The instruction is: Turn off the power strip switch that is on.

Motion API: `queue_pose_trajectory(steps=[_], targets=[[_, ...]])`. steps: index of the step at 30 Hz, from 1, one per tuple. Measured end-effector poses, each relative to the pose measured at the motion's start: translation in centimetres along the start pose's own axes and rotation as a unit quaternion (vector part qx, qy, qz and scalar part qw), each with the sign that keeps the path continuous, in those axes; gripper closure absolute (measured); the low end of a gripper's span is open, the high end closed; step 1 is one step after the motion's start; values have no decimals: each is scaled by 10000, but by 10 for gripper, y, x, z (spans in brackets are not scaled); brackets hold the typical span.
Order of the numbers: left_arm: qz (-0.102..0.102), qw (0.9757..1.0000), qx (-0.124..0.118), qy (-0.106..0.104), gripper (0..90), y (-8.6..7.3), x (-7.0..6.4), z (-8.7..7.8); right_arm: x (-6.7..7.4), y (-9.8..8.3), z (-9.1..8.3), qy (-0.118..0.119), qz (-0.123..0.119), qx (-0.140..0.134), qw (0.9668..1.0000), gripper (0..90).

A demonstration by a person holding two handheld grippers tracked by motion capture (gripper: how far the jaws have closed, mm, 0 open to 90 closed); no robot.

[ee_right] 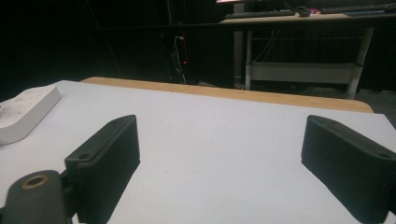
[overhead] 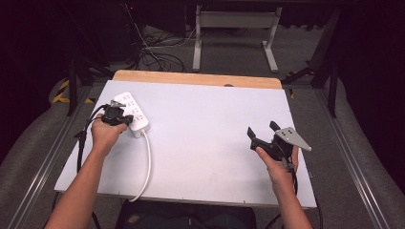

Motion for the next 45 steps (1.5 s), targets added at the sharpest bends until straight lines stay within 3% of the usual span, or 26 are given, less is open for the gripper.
queue_pose_trajectory(steps=[3,6,7,11,13,16,19,25,26,35,37,41,45], targets=[[-81,10000,25,-9,900,0,1,0,1,0,0,4,-7,5,10000,119],[-25,10000,38,89,900,-1,0,-1,2,1,-2,5,-13,-18,10000,119],[-126,9999,57,51,900,-1,0,-1,2,1,-2,-1,-17,-22,10000,119],[-164,9998,101,-18,900,0,-1,1,2,2,-3,2,-27,-44,10000,119],[74,9995,60,316,900,0,-5,2,2,2,-3,5,-28,-43,10000,119],[8,9993,4,379,900,0,-7,3,2,2,-3,7,-23,-43,10000,119],[-160,9997,3,171,900,0,-4,3,3,3,-4,35,-22,-59,10000,119],[-205,9997,-8,154,900,0,-3,3,0,3,-5,0,40,-69,10000,119],[-350,9994,2,54,900,0,-3,2,0,3,-5,4,43,-69,10000,120],[-470,9988,120,-104,900,3,0,2,-1,2,-5,-49,39,-52,10000,121],[-573,9982,65,-175,900,4,3,1,-1,2,-6,-31,76,-58,9999,121],[-558,9984,45,-21,900,3,8,0,-3,1,-6,-58,91,-52,9999,121],[-552,9985,27,-29,900,2,8,-1,-4,1,-5,-65,110,-52,9999,122]])
Point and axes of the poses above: each handheld gripper's, and its own axes: z roughly forward along the jaws, y roughly out of its top, x roughly to its left, the point moved 7 cm from there along z, roughly forward along the jaws, and after that the axes turned 5 degrees about x, right-handed, at the moved point
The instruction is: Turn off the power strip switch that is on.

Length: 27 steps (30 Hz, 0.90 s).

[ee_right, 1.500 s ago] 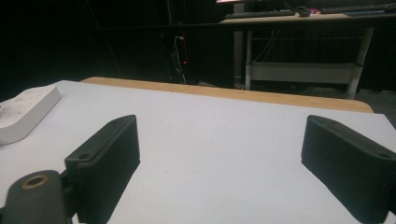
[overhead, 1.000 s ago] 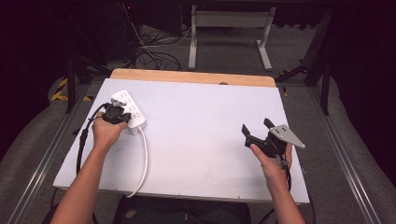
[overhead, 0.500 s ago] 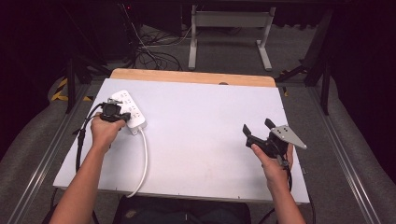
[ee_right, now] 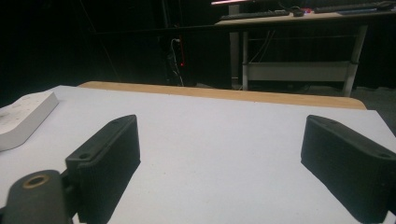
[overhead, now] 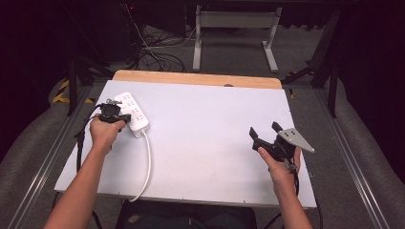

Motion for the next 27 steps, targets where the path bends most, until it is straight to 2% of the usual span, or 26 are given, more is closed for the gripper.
queue_pose_trajectory(steps=[4,7,8,9,10,12,13,14,15,16,17,18,19,20,21,22,23,24,25,27], targets=[[12,9999,-103,22,900,-1,2,-1,3,0,0,20,-42,15,10000,124],[-87,9988,-485,-15,900,2,4,-14,2,0,0,24,-38,26,10000,124],[-87,9988,-485,-15,900,2,4,-14,2,0,1,11,-42,25,10000,125],[-64,9981,-610,-38,900,3,4,-19,1,0,0,8,-30,25,10000,124],[-14,9955,-941,-49,900,5,3,-31,1,-1,0,18,-21,22,10000,124],[-69,9911,-1325,-90,900,7,2,-45,1,0,0,17,-41,5,10000,125],[-69,9911,-1325,-90,900,7,2,-45,1,0,-1,10,-27,7,10000,125],[-111,9841,-1766,-138,900,8,-1,-62,1,0,-1,2,-35,7,10000,125],[-113,9807,-1945,-126,900,7,-3,-70,2,0,-1,14,-33,11,10000,125],[-113,9807,-1945,-126,900,7,-3,-70,2,0,-1,14,-33,11,10000,125],[-57,9770,-2129,-86,900,6,-4,-79,3,0,-2,29,-53,8,10000,126],[-35,9688,-2480,-11,900,3,-6,-96,4,0,-2,26,-72,5,10000,126],[-35,9688,-2480,-11,900,3,-6,-96,4,0,-2,26,-72,5,10000,126],[-36,9641,-2656,33,900,0,-7,-106,4,0,-4,42,-67,-2,10000,126],[-47,9576,-2879,99,900,-6,-8,-120,4,1,-5,37,-87,-19,10000,127],[-47,9576,-2879,99,900,-6,-8,-120,4,1,-6,40,-70,-26,10000,128],[-43,9543,-2985,169,900,-10,-9,-127,4,1,-7,52,-67,-45,10000,128],[-112,9488,-3148,229,900,-18,-9,-139,4,1,-8,46,-67,-40,10000,128],[-112,9488,-3148,229,900,-18,-9,-139,4,1,-8,46,-67,-40,10000,128],[-153,9454,-3242,300,900,-26,-9,-147,4,1,-9,39,-73,-52,10000,130]])
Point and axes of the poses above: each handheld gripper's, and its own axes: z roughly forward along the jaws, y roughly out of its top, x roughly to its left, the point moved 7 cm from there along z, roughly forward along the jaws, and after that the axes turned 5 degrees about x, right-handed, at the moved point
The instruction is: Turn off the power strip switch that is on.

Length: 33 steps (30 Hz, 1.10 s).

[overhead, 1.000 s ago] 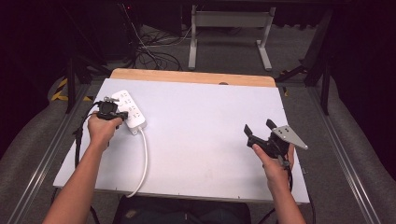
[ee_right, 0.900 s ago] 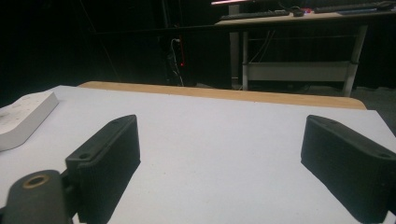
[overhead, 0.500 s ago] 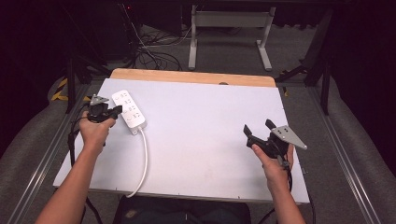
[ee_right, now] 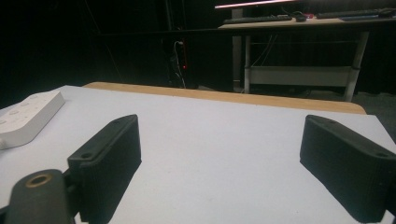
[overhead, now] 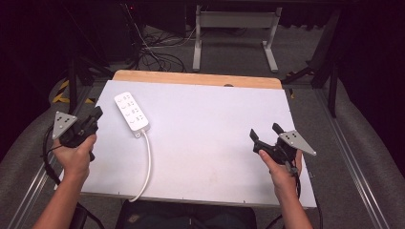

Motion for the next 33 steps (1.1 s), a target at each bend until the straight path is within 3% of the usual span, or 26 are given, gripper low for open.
queue_pose_trajectory(steps=[2,7,19,21,22,23,24,25,26,27,28,29,33], targets=[[30,9999,-77,90,900,-1,3,-7,0,0,0,-21,18,3,10000,130],[11,9998,-70,204,900,-2,7,-5,1,0,0,-20,-32,9,10000,131],[90,9996,-17,283,899,-6,6,-1,1,-2,0,-13,-48,42,10000,132],[87,9996,-25,275,775,-6,5,-1,1,-2,0,-12,-58,41,10000,132],[83,9995,-31,300,775,-6,5,-2,1,-2,0,-12,-58,41,10000,132],[70,9994,-34,340,670,-5,6,-1,2,-2,0,-13,-47,44,10000,132],[41,9994,-40,339,670,-5,6,-1,2,-2,0,-13,-47,44,10000,132],[13,9993,-27,363,513,-5,7,-1,2,-1,0,-14,-47,43,10000,132],[-16,9994,-12,348,513,-5,7,-1,2,-1,0,-14,-47,43,10000,132],[-52,9995,23,316,341,-5,8,0,2,-2,0,-13,-49,45,10000,132],[-80,9995,54,286,341,-6,8,0,2,-2,0,-13,-49,45,10000,132],[-80,9996,76,270,248,-6,8,0,1,-2,1,-18,-60,40,10000,131],[-54,9996,72,277,145,-7,9,-1,1,-1,0,-20,-42,31,10000,130]])
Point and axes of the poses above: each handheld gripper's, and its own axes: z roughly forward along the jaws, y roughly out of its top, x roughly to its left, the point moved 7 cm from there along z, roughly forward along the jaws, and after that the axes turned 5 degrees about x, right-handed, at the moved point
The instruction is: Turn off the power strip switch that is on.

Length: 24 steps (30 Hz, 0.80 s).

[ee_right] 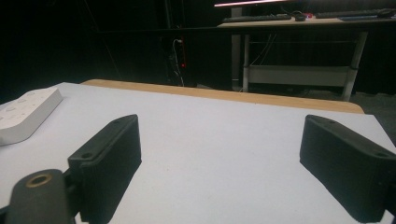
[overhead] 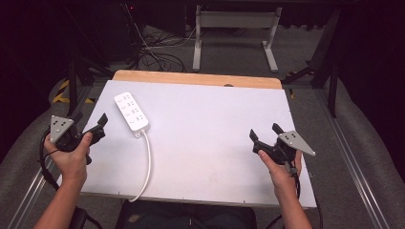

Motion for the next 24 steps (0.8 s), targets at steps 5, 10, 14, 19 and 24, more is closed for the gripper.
queue_pose_trajectory(steps=[5,10,14,19,24], targets=[[63,9999,-6,-101,108,0,-2,-1,0,0,0,1,-21,-4,10000,128],[89,9998,35,-163,102,-1,-3,-1,0,1,0,-6,-14,-18,10000,118],[103,9997,59,-200,98,-2,-4,-1,0,1,0,-23,-4,-20,10000,113],[108,9996,72,-232,92,-2,-4,-1,0,1,0,-24,2,-31,10000,104],[104,9996,85,-236,85,-3,-4,0,0,1,-1,-34,24,-40,10000,92]])
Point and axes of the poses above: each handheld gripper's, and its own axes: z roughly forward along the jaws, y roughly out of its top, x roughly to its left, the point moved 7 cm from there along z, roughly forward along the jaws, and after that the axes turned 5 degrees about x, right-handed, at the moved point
